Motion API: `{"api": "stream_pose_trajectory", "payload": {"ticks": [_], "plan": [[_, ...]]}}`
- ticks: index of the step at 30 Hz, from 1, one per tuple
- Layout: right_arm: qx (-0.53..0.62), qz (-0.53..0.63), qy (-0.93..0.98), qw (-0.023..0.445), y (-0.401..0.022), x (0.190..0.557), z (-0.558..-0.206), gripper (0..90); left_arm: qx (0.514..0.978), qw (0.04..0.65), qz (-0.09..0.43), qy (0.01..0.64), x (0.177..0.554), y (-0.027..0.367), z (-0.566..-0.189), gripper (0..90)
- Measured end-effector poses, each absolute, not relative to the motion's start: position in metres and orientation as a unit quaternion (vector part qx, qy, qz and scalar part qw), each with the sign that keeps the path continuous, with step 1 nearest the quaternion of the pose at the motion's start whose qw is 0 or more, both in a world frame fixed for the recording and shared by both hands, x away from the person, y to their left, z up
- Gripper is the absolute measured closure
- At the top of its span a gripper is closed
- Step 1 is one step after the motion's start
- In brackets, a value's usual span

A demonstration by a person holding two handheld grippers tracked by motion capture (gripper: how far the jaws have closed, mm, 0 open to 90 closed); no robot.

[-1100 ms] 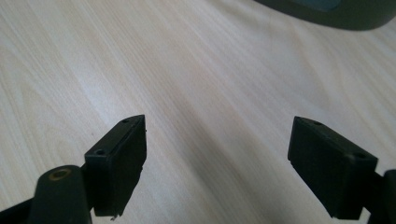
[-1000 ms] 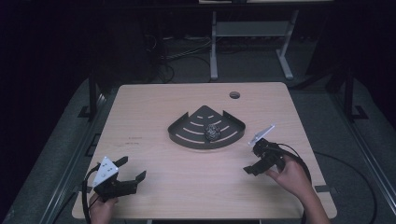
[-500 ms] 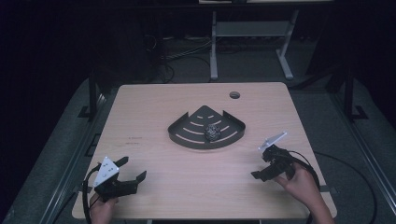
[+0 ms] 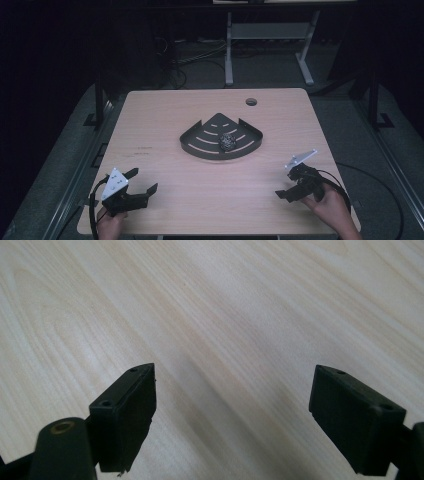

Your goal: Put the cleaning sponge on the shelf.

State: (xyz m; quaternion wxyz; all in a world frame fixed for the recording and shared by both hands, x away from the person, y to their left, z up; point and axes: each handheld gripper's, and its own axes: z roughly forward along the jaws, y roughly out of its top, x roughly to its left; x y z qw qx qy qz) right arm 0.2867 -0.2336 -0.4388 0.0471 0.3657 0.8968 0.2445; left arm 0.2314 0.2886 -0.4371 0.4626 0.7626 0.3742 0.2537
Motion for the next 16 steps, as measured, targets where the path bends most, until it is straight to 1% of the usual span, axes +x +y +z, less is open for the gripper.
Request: {"api": "stream_pose_trajectory", "payload": {"ticks": [16], "plan": [[0.367, 0.267, 0.89, 0.052, -0.238, 0.271, -0.441, 17.1, 0.765, 0.462, 0.249, 0.373, 0.233, 0.286, -0.438, 13.2]]}}
